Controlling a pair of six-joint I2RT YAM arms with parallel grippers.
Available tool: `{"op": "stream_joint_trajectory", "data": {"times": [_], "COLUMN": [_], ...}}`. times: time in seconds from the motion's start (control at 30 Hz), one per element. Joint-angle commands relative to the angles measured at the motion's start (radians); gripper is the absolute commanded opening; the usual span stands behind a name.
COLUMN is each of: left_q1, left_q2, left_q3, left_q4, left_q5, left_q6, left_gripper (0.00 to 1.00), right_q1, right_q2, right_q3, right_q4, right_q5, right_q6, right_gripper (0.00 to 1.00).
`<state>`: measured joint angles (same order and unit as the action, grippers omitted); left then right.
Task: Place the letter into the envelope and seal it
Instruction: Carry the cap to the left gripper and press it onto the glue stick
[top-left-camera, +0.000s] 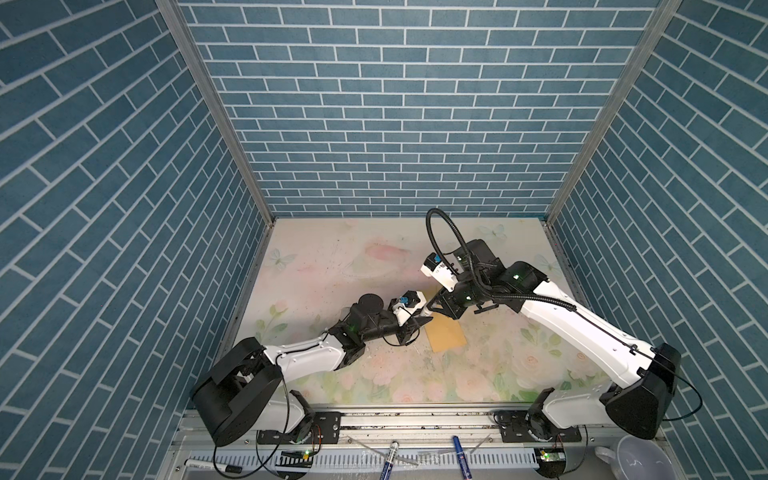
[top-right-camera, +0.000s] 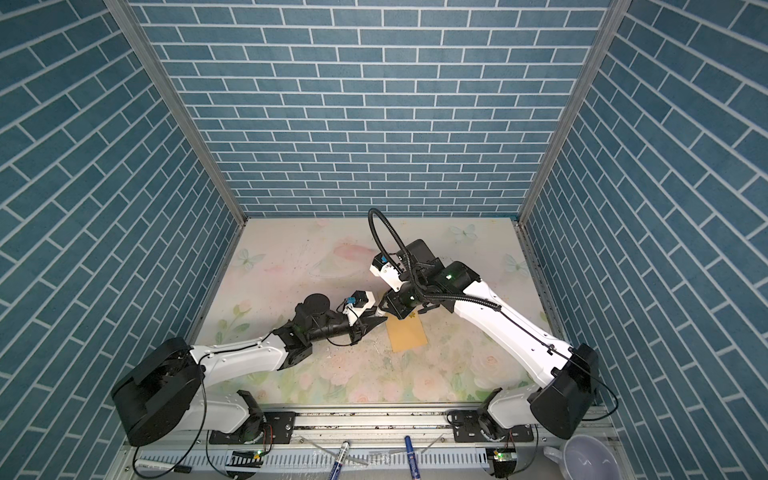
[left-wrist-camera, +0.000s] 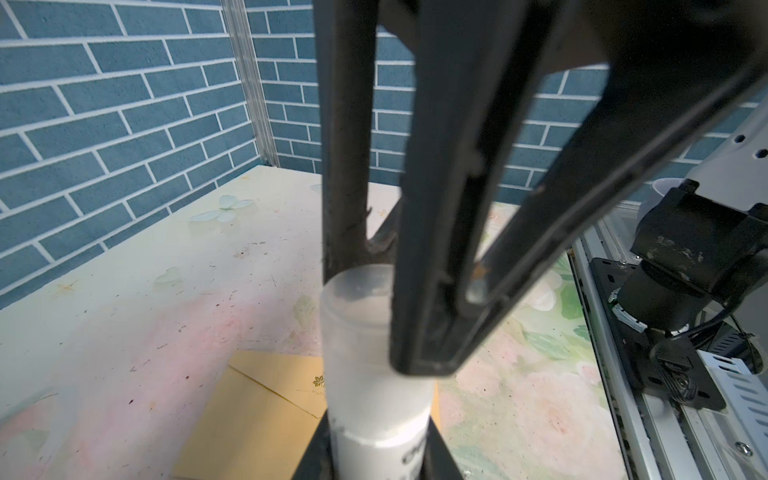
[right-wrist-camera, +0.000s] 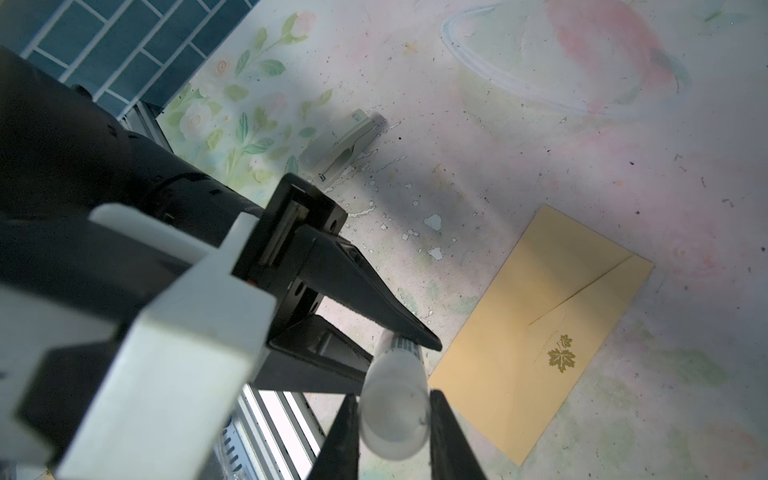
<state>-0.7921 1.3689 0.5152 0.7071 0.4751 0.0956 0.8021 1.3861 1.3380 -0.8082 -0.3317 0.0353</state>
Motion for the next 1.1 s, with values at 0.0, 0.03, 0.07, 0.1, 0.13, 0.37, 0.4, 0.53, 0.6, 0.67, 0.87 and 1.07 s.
{"op": "stream_joint_trajectory", "data": {"times": [0.0, 0.03, 0.07, 0.1, 0.13, 0.37, 0.4, 0.53, 0.6, 0.67, 0.87, 1.07], "left_q1": [0.001, 0.001, 0.0, 0.001, 0.001, 0.001, 0.001, 0.001, 0.001, 0.001, 0.001, 0.001], "left_q2": [-0.015, -0.017, -0.019, -0.019, -0.019, -0.019, -0.019, -0.019, -0.016, -0.013, -0.006, -0.008], "left_q3": [0.013, 0.011, 0.007, 0.003, 0.0, -0.007, -0.008, -0.008, -0.012, -0.014, -0.014, -0.012], "left_q4": [0.143, 0.151, 0.161, 0.171, 0.179, 0.246, 0.248, 0.264, 0.279, 0.298, 0.321, 0.324], "left_q5": [0.005, 0.004, 0.001, -0.002, -0.005, -0.011, -0.013, -0.022, -0.027, -0.031, -0.043, -0.046], "left_q6": [-0.011, -0.013, -0.015, -0.017, -0.02, -0.042, -0.041, -0.042, -0.046, -0.052, -0.06, -0.065], "left_gripper": [0.0, 0.0, 0.0, 0.0, 0.0, 0.0, 0.0, 0.0, 0.0, 0.0, 0.0, 0.0], "right_q1": [0.034, 0.035, 0.036, 0.038, 0.039, 0.043, 0.043, 0.045, 0.046, 0.046, 0.052, 0.055], "right_q2": [0.031, 0.034, 0.037, 0.04, 0.042, 0.065, 0.068, 0.084, 0.094, 0.102, 0.136, 0.154], "right_q3": [-0.002, -0.006, -0.013, -0.021, -0.03, -0.123, -0.137, -0.194, -0.223, -0.249, -0.298, -0.305], "right_q4": [-0.067, -0.065, -0.062, -0.059, -0.054, 0.011, 0.021, 0.056, 0.081, 0.108, 0.173, 0.205], "right_q5": [-0.03, -0.027, -0.026, -0.027, -0.032, -0.075, -0.076, -0.087, -0.098, -0.111, -0.138, -0.155], "right_q6": [-0.038, -0.038, -0.037, -0.036, -0.035, 0.002, 0.008, 0.029, 0.044, 0.06, 0.098, 0.114], "right_gripper": [0.03, 0.03, 0.02, 0.02, 0.02, 0.0, 0.0, 0.0, 0.0, 0.0, 0.0, 0.0]}}
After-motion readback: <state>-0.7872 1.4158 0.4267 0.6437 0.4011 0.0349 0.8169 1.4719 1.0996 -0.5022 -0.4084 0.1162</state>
